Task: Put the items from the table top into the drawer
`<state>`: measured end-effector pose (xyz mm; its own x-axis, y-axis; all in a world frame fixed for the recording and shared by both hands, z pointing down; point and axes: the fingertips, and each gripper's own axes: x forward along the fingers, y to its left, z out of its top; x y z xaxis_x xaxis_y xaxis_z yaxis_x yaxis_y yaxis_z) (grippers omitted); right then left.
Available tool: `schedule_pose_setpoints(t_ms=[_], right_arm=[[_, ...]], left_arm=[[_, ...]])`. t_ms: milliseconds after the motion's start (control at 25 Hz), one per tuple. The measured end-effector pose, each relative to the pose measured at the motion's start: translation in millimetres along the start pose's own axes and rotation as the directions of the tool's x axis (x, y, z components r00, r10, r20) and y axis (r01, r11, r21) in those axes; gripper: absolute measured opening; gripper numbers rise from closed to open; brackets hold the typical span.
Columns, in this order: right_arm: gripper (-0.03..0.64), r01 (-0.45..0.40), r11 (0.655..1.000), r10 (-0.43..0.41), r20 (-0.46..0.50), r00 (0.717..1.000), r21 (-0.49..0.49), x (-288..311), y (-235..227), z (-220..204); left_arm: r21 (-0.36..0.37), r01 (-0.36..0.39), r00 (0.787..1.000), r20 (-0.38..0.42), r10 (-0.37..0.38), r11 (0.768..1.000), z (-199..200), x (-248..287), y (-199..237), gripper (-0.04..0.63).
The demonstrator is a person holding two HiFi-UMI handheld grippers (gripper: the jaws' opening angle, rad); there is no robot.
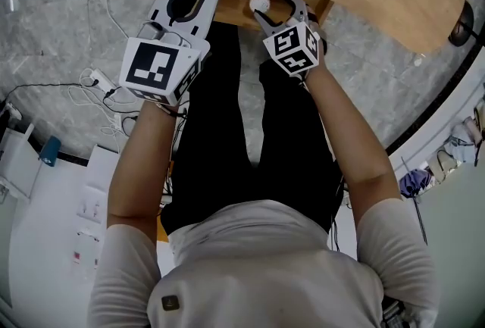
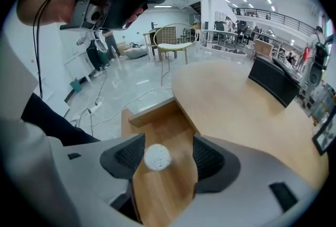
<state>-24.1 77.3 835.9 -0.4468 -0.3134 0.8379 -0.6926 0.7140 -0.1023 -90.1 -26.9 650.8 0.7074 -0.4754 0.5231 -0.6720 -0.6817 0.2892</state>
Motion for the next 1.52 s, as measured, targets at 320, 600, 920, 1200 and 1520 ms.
schedule_pose_setpoints(t_ms=[320, 600, 920, 1200, 1520], right_arm=[[0.279, 0.061, 0.996, -0.068, 0.109, 0.992, 0.068, -103.7, -14.6, 62.8], [0.255, 0.162, 0.983, -0.179, 0.289, 0.940, 0.082, -249.7, -11.0, 139.0], [0.144, 0.280, 0.956, -0.285, 0.477, 0.831, 0.083, -424.4, -19.6, 226.7], [0.052, 0.329, 0.939, -0.323, 0.594, 0.736, 0.102, -549.7, -11.5, 270.3], [0.028, 0.337, 0.935, -0.310, 0.702, 0.641, 0.106, -641.2, -8.5, 283.8]], left_arm=[[0.064, 0.005, 0.999, 0.043, -0.008, 0.998, 78.5, -35.0, -41.1, 0.009], [0.131, 0.008, 0.991, 0.130, -0.025, 0.991, 163.5, -97.1, -104.6, 0.009], [0.196, 0.034, 0.969, 0.235, -0.080, 0.980, 271.1, -161.8, -179.4, 0.009], [0.288, 0.062, 0.941, 0.303, -0.153, 0.956, 346.4, -208.0, -242.8, 0.009], [0.331, 0.062, 0.899, 0.391, -0.197, 0.941, 403.7, -232.4, -293.4, 0.009]])
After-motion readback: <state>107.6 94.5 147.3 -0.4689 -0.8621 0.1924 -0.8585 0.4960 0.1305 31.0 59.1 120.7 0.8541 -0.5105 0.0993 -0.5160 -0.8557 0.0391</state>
